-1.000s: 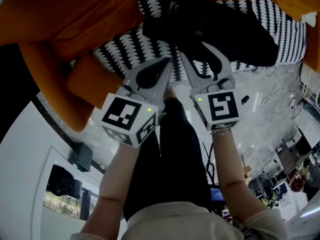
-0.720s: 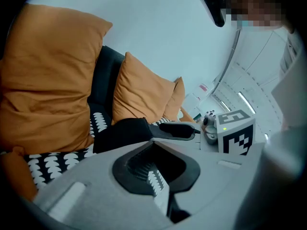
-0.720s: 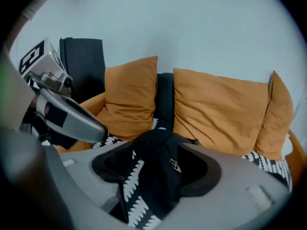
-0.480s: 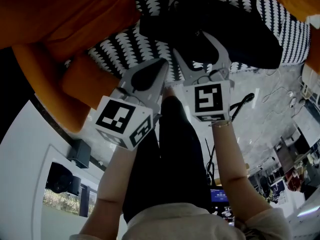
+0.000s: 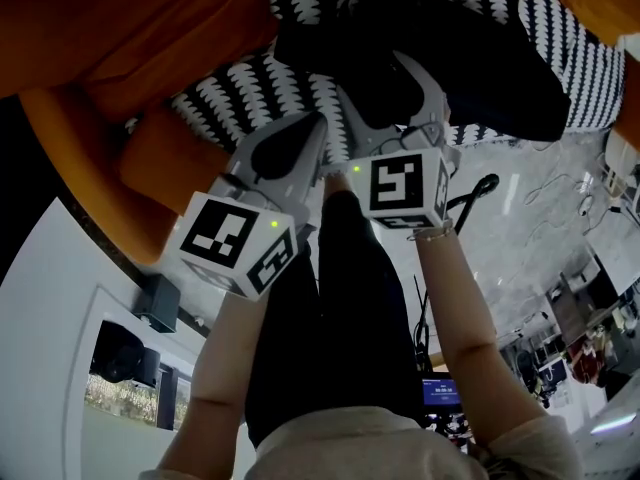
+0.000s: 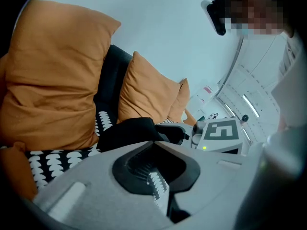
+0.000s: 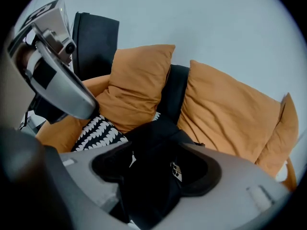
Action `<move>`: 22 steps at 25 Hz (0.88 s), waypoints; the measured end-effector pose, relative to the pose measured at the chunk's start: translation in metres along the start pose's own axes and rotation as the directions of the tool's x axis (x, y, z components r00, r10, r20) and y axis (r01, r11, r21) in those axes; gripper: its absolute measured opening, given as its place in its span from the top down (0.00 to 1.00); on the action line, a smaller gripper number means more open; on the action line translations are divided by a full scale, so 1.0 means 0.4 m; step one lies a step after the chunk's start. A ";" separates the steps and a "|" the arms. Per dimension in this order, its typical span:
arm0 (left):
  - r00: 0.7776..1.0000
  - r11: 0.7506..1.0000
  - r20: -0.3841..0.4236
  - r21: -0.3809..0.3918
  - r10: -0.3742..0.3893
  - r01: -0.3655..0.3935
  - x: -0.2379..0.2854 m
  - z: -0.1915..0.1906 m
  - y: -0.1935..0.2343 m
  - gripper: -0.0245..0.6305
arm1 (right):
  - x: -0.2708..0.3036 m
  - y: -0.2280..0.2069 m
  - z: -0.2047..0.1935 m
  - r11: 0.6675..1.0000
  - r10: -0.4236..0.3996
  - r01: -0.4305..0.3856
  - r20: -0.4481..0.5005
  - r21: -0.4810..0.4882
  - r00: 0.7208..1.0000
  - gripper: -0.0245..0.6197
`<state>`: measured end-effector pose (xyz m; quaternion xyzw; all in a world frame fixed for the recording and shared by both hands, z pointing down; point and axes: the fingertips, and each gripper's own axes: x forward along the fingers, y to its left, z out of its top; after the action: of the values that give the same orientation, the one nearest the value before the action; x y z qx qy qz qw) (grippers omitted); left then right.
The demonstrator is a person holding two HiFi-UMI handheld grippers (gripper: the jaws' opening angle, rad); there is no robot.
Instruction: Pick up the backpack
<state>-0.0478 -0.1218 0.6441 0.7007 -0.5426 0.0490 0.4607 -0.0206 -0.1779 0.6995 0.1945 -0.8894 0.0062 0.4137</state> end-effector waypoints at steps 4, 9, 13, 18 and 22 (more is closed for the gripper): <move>1.000 1.000 0.003 -0.017 0.008 -0.008 0.022 0.000 0.032 0.95 | 0.052 -0.011 -0.011 1.000 0.026 -0.025 -0.007 0.008 1.000 0.53; 1.000 1.000 0.014 -0.019 0.001 -0.001 0.024 0.003 0.028 0.95 | 0.045 -0.009 -0.022 0.998 0.067 -0.067 -0.016 0.007 0.998 0.68; 0.999 1.000 0.035 -0.016 -0.016 0.017 0.029 0.014 0.019 0.95 | 0.024 -0.029 -0.035 0.997 0.061 -0.061 -0.003 0.055 0.998 0.82; 0.999 1.000 0.032 -0.012 -0.019 0.020 0.045 0.021 0.016 0.95 | 0.017 -0.021 -0.038 0.992 0.083 -0.084 0.015 0.093 0.996 0.85; 0.999 1.000 0.045 0.000 -0.022 0.022 0.035 0.034 0.008 0.96 | -0.010 -0.011 -0.027 0.993 0.067 -0.069 0.020 0.091 0.998 0.85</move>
<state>-0.0505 -0.1414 0.6463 0.7074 -0.5451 0.0279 0.4490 -0.0086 -0.1788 0.7029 0.1831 -0.8977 0.0596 0.3964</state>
